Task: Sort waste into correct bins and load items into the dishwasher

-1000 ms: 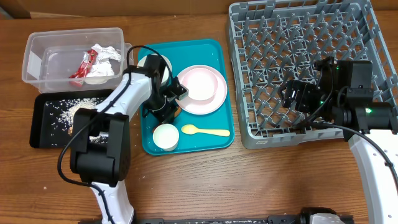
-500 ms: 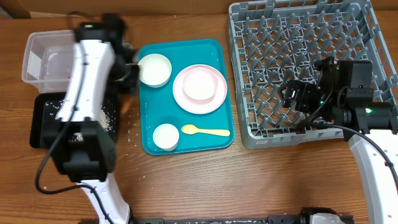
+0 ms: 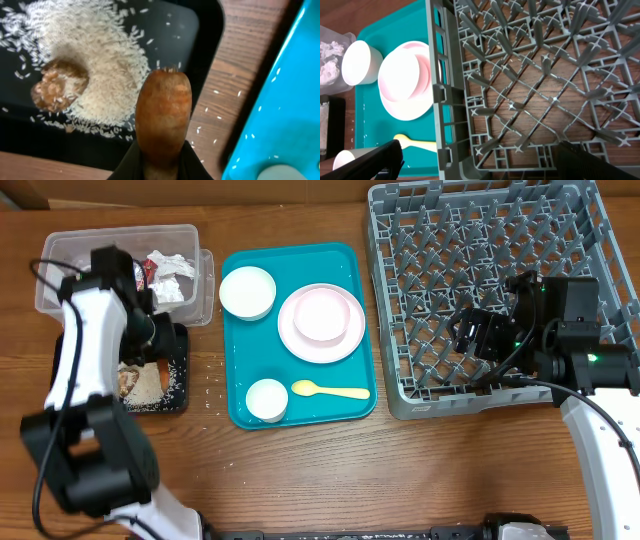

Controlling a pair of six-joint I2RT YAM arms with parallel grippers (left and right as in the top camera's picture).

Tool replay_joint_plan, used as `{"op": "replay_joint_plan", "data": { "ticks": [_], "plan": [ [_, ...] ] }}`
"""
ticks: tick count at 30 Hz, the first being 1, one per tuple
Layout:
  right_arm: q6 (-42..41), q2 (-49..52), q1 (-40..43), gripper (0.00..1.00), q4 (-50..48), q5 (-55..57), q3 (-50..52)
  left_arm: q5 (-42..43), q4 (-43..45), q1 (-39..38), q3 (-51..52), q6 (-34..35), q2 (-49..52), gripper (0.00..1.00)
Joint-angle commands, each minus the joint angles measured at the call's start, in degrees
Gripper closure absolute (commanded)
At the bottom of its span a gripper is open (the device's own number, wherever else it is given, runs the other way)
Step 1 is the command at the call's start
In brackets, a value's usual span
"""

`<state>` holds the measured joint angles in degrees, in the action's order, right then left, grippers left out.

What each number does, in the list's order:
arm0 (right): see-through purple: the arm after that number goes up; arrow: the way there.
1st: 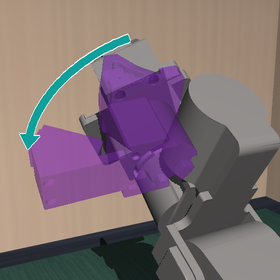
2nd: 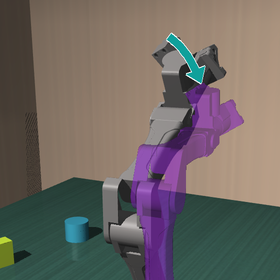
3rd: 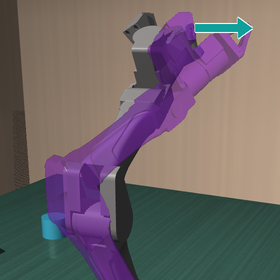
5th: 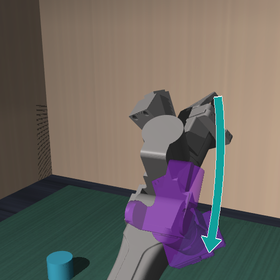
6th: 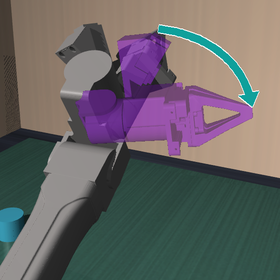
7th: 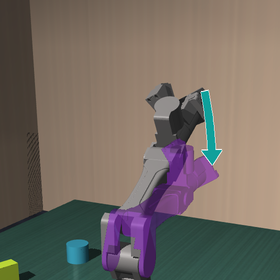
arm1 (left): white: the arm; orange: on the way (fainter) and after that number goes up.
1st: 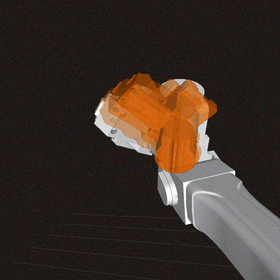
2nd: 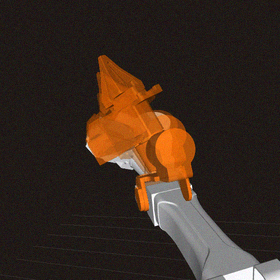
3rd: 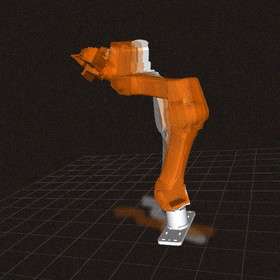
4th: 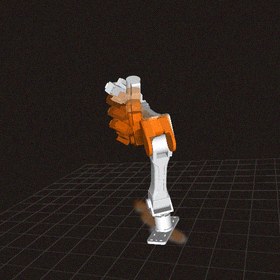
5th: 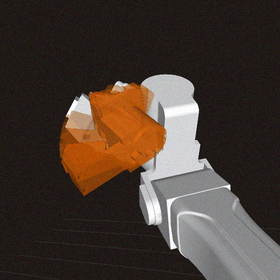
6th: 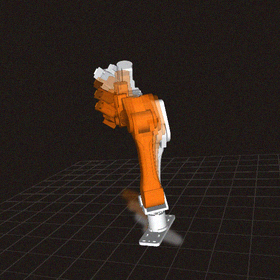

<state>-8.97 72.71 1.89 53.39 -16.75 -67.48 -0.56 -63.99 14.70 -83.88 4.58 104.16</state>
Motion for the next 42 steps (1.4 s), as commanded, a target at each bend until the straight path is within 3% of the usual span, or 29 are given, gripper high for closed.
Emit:
{"op": "replay_joint_plan", "data": {
  "ticks": [1,4,7,9,12,14,21,23,28,33,42],
  "plan": [
    [0.0,-0.2,0.4,0.0,-0.3,-0.5,-1.2,-0.9,7.7,4.0,6.8,2.8,-3.7,0.96],
    [0.0,-0.2,0.4,0.0,-0.3,-0.5,-1.2,-0.9,13.6,6.0,10.1,2.7,-2.3,0.95],
    [0.0,-0.2,0.4,0.0,-0.3,-0.5,-1.2,1.1,13.9,6.1,10.3,2.7,-1.4,0.92],
    [0.0,-0.2,0.4,0.0,-0.2,-0.5,-1.2,2.9,13.9,5.4,10.3,1.4,-1.4,0.75],
    [0.0,-0.2,0.4,0.0,-0.1,-0.5,-1.2,3.1,13.8,4.3,9.9,0.9,-1.6,0.29],
    [0.0,-0.2,0.4,0.0,-0.1,-0.5,-1.2,3.2,13.1,4.1,9.0,1.0,-1.6,0.21],
    [0.0,-0.2,0.4,0.0,-0.1,-0.5,-1.2,3.2,3.6,0.3,-4.7,-2.8,-1.9,0.27],
    [0.0,-0.2,0.4,0.0,-0.1,-0.5,-1.2,5.5,1.9,-4.3,-10.9,-7.6,-1.9,0.26],
    [0.0,-0.2,0.4,0.0,-0.1,-0.5,-1.2,8.2,8.9,-14.8,-14.2,-16.7,-1.8,0.23],
    [0.0,-0.2,0.4,0.0,0.0,-0.5,-1.2,3.3,14.1,-23.4,-14.2,-17.5,1.0,0.23],
    [0.0,-0.2,0.4,0.0,0.1,-0.5,-1.2,6.9,16.1,-32.3,-14.2,-22.6,10.8,0.28]
  ]
}}
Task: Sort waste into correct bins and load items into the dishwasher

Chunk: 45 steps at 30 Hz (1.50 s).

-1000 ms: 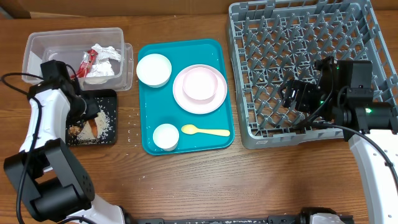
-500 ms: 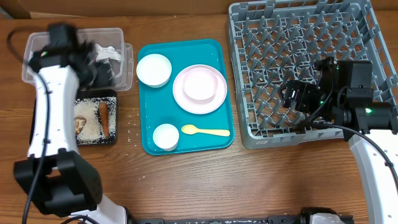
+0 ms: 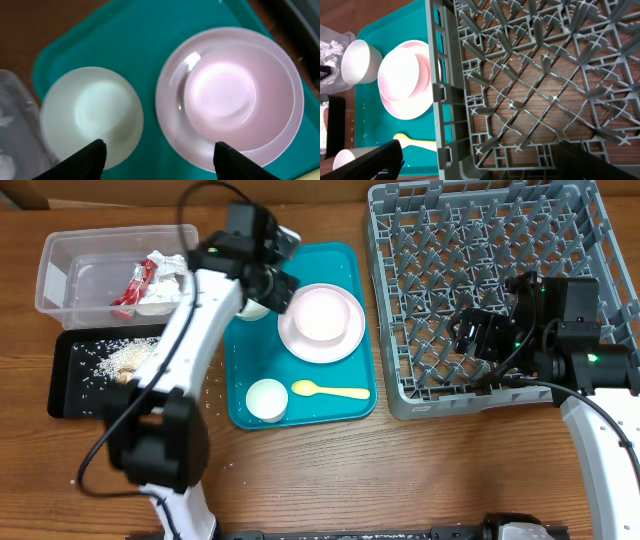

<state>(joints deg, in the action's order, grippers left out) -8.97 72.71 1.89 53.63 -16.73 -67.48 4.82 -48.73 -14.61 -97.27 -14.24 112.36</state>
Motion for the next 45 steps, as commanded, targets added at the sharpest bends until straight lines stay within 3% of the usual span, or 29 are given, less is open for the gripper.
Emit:
{"op": "replay_joint_plan", "data": {
  "ticks": [1,5,11,13,18,23,27,28,30,32,36,39,45],
  "plan": [
    [0.0,-0.2,0.4,0.0,-0.2,-0.5,-1.2,0.9,1.3,-3.9,-0.8,-3.8,3.5,0.28],
    [0.0,-0.2,0.4,0.0,0.0,-0.5,-1.2,1.0,1.7,-5.6,-0.8,-0.9,6.4,0.36],
    [0.0,-0.2,0.4,0.0,0.1,-0.5,-1.2,0.7,-0.1,-5.6,-0.8,7.3,8.4,0.66],
    [0.0,-0.2,0.4,0.0,0.1,-0.5,-1.2,-1.0,-1.2,-5.6,-0.8,11.6,8.4,0.72],
    [0.0,-0.2,0.4,0.0,0.1,-0.5,-1.2,-1.8,-6.4,-5.7,-0.8,20.2,8.4,0.73],
    [0.0,-0.2,0.4,0.0,-0.1,-0.5,-1.2,-1.6,-11.5,-5.7,-0.8,20.3,8.4,0.72],
    [0.0,-0.2,0.3,0.01,-3.2,-4.5,-1.2,-0.6,-15.9,-5.6,-1.8,21.0,7.6,0.81],
    [-1.0,-0.2,0.1,0.05,-5.2,-6.6,-1.2,-0.7,-17.2,-5.4,-2.7,22.0,7.0,0.82],
    [-7.0,-0.2,-2.6,0.13,-11.7,-7.9,-1.2,-0.7,-20.2,-4.3,-5.5,22.7,4.6,0.82],
    [-10.5,0.1,-5.9,0.15,-16.8,-5.7,-1.2,-0.7,-21.1,-3.1,-7.3,23.2,2.0,0.8],
    [-18.2,5.0,-19.4,0.15,-29.0,9.5,-1.2,-1.0,-20.2,0.8,-8.8,23.3,-5.0,0.67],
    [-24.3,12.3,-25.8,0.19,-33.0,16.2,-1.2,-1.4,-19.8,4.5,-8.7,23.3,-7.6,0.65],
    [-30.6,23.8,-29.9,0.27,-37.8,16.9,-1.2,-1.1,-19.8,12.2,-8.7,25.2,-8.0,0.65]
  ]
}}
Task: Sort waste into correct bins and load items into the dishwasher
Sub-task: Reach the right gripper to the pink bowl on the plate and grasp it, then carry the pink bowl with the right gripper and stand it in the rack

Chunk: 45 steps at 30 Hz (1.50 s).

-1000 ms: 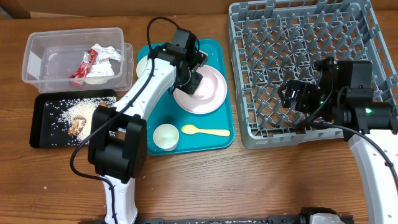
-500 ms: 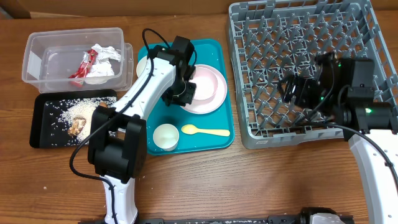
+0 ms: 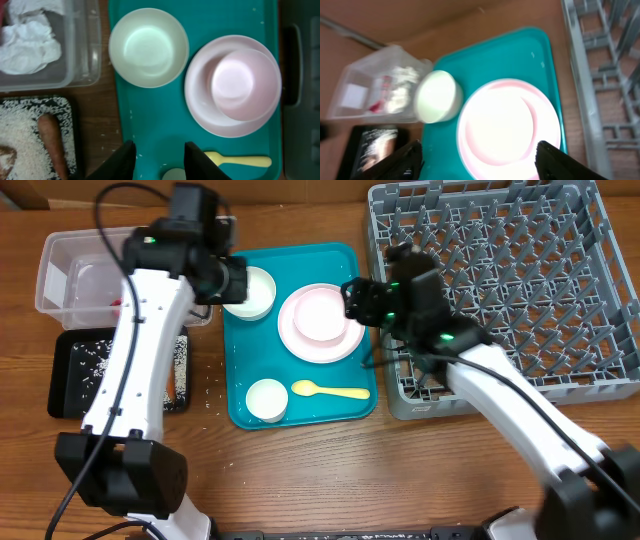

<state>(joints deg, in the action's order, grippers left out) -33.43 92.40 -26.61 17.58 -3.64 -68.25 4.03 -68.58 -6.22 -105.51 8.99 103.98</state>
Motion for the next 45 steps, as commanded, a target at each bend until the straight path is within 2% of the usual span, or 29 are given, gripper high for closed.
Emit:
{"op": "replay_joint_plan", "data": {
  "ticks": [1,7,12,16,20,24,28,33,35,37,40,45],
  "plan": [
    [-6.6,5.6,-2.0,0.27,-2.6,3.8,-0.4,-0.3,0.1,5.0,-0.5,1.9,0.4,0.65],
    [-10.4,13.6,-4.0,0.34,-4.5,5.3,-0.4,-0.4,0.2,10.4,-0.5,1.9,0.4,0.65],
    [-13.6,18.2,-4.0,0.42,-5.6,5.5,-0.4,-0.4,0.3,10.8,-0.5,1.7,0.4,0.64],
    [-14.8,20.8,-4.0,0.52,-6.4,5.4,-0.4,-0.6,0.3,10.8,-0.5,1.7,0.5,0.64],
    [-14.8,21.3,-4.0,0.71,-7.3,5.0,-0.5,-0.7,0.3,10.7,-0.5,1.7,0.5,0.63],
    [-14.1,21.1,-4.0,0.8,-6.4,4.9,-2.3,-0.9,0.3,10.7,-0.5,1.7,0.5,0.62],
    [-9.2,19.3,-4.0,0.85,-2.7,4.9,-5.8,-1.5,0.4,10.7,-0.5,1.7,0.5,0.59],
    [-2.1,15.3,-4.0,0.96,9.8,9.1,-15.5,-2.8,0.5,10.7,-0.5,1.7,0.5,0.5],
    [3.2,13.1,-3.6,0.96,17.2,13.8,-22.0,-3.2,0.5,10.7,-0.5,1.7,0.5,0.44],
    [6.8,12.0,-3.2,0.96,21.0,17.9,-26.2,-3.2,0.5,10.7,-0.5,1.7,0.5,0.43],
    [12.5,11.4,-2.7,0.96,23.3,19.6,-29.9,-3.2,0.6,10.7,-0.5,1.7,0.5,0.42],
    [15.1,11.4,-2.1,0.96,24.1,25.2,-31.2,-3.1,0.8,10.7,-0.5,1.7,0.5,0.43]
  ]
}}
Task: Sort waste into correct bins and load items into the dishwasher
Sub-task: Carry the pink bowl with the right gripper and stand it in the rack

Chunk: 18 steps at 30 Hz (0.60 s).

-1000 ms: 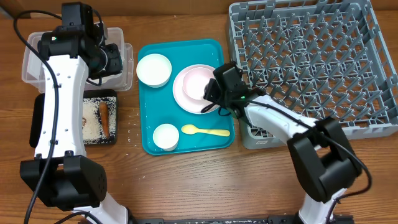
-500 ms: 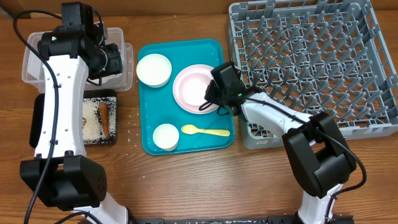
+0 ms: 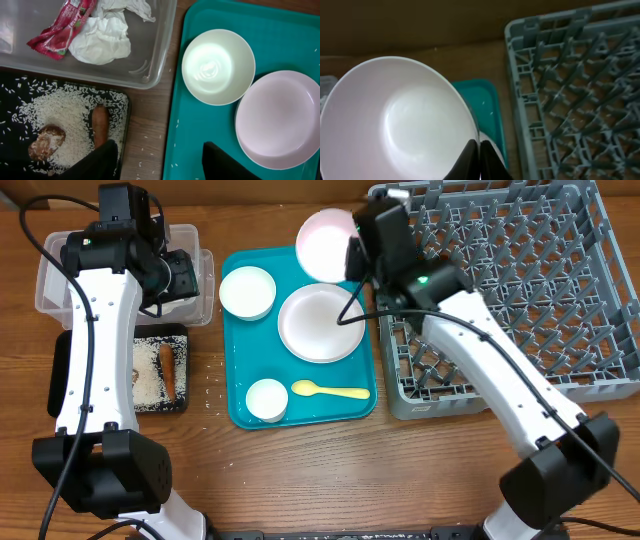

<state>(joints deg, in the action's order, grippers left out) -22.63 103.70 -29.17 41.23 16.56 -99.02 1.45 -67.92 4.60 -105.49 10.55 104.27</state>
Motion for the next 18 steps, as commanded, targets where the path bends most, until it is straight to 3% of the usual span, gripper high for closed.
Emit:
{"op": "replay_joint_plan", "data": {
  "ticks": [1,7,18],
  "plan": [
    [4.3,0.1,0.5,0.96,0.2,9.2,-0.4,-0.6,0.1,-0.1,-0.5,0.2,0.2,0.43],
    [15.3,0.4,2.1,0.96,-10.8,41.1,0.0,-0.5,0.5,-0.1,-0.5,0.2,0.2,0.43],
    [43.3,11.5,11.0,0.96,-39.7,46.9,0.3,-0.4,1.3,-0.1,-0.5,0.4,0.2,0.44]
  ]
}}
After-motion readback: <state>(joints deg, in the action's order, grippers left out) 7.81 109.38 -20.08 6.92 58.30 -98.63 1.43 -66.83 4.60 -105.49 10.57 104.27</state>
